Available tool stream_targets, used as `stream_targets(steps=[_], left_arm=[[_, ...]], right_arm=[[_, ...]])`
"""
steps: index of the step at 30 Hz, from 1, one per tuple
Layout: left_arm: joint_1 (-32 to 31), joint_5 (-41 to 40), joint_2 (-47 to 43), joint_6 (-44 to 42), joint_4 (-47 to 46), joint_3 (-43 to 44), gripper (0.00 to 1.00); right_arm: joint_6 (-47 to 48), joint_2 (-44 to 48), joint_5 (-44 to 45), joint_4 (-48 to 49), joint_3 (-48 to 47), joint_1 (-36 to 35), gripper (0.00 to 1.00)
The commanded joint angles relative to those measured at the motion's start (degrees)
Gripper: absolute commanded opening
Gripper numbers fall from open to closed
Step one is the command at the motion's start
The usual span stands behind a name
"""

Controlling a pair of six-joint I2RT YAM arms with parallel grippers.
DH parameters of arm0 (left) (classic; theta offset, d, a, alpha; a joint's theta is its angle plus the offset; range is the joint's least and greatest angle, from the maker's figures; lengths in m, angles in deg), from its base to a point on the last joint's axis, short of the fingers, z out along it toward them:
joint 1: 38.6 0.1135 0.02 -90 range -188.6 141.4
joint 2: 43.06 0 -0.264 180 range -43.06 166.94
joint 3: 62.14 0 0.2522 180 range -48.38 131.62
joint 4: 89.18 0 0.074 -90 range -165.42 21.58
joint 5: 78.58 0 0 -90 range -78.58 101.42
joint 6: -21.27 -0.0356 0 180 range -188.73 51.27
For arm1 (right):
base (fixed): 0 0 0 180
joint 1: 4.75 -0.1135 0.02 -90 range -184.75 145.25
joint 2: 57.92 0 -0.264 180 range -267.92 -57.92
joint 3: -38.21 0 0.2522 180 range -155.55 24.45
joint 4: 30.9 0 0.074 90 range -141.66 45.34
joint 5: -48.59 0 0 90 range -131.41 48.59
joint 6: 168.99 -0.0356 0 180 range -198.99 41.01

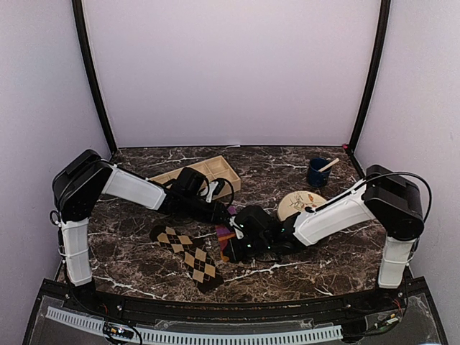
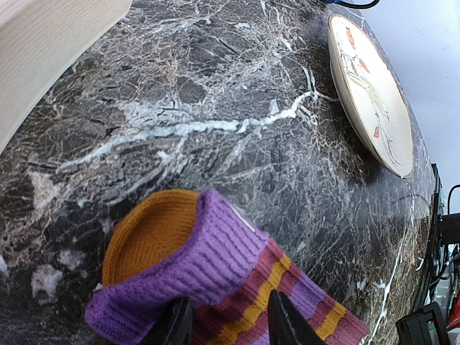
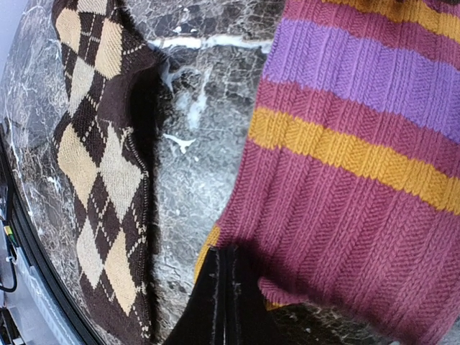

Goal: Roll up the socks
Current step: Smooth out the sock at the center of the board.

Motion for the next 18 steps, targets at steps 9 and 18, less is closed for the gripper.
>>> stream_targets(steps=[9, 18], left_arm=[[1.0, 1.9, 2.5, -2.8, 3.5, -1.7, 0.39], [1.0, 7.1, 1.4, -4.2, 1.6, -2.1, 0.41]], right_arm=[[0.9, 4.1, 6.1, -8.9, 0.0, -4.0, 0.17], [7.5, 11.4, 11.5, -12.2, -0.2, -5.1, 0.4]])
